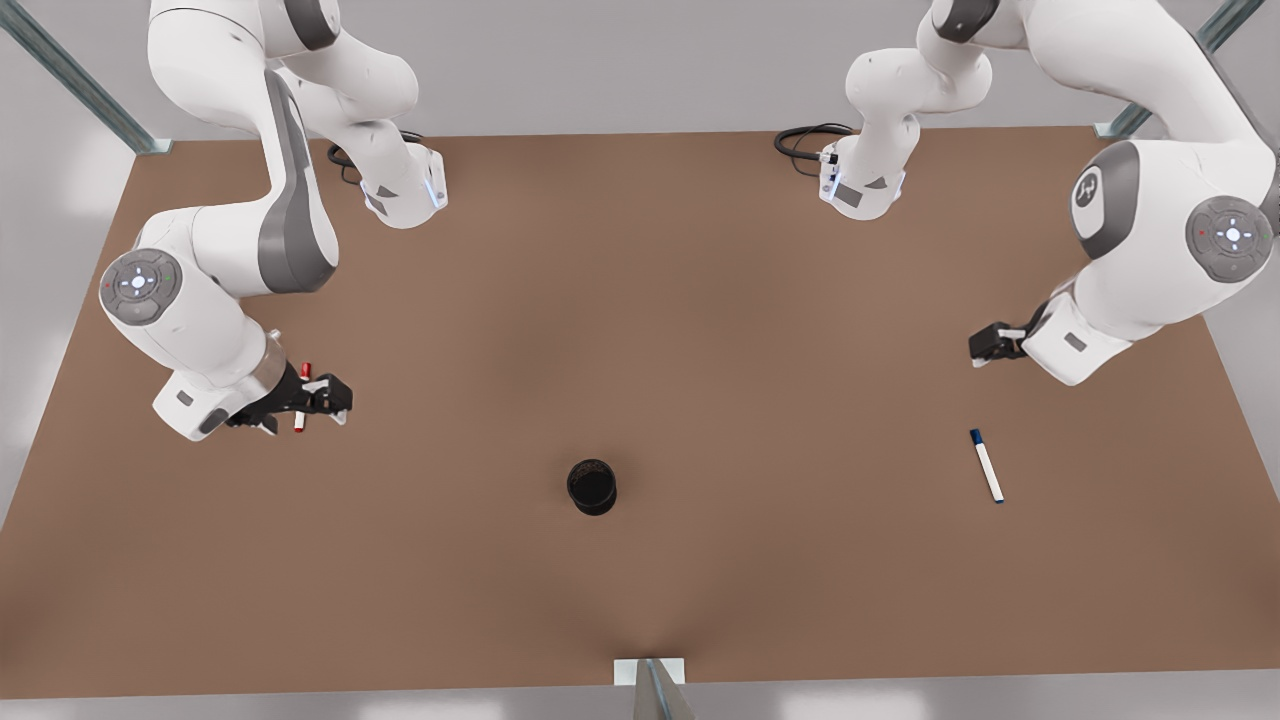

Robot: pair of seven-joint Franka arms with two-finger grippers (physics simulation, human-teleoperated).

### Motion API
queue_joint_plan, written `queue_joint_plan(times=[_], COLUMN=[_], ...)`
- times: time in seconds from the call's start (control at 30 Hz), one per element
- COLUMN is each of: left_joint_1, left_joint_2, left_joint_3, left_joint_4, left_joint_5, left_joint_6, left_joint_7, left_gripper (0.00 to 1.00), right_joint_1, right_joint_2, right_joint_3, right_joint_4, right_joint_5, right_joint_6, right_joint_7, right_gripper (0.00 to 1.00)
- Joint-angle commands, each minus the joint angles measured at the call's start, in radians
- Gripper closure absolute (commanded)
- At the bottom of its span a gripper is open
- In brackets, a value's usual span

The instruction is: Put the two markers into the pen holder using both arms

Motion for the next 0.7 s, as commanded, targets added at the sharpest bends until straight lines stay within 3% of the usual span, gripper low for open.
queue_joint_plan(times=[0.0, 0.2, 0.3, 0.67], left_joint_1=[0.005, 0.137, 0.175, 0.239], left_joint_2=[0.027, 0.294, 0.32, 0.45], left_joint_3=[0.001, 0.001, 0.003, 0.024], left_joint_4=[0.0, -0.024, -0.196, -0.288], left_joint_5=[0.007, -0.033, -0.033, -0.021], left_joint_6=[0.021, 0.423, 0.683, 0.915], left_joint_7=[0.01, 0.025, 0.134, 0.335], left_gripper=[0.0, 0.0, 0.0, 0.0], right_joint_1=[-0.001, -0.021, -0.045, -0.131], right_joint_2=[-0.001, 0.063, 0.112, 0.119], right_joint_3=[0.0, -0.008, -0.005, 0.0], right_joint_4=[-0.001, -0.005, -0.017, -0.387], right_joint_5=[0.0, 0.003, 0.005, 0.005], right_joint_6=[0.021, 0.071, 0.123, 0.469], right_joint_7=[-0.009, 0.003, 0.005, 0.025], right_gripper=[0.0, 0.0, 0.0, 0.0])
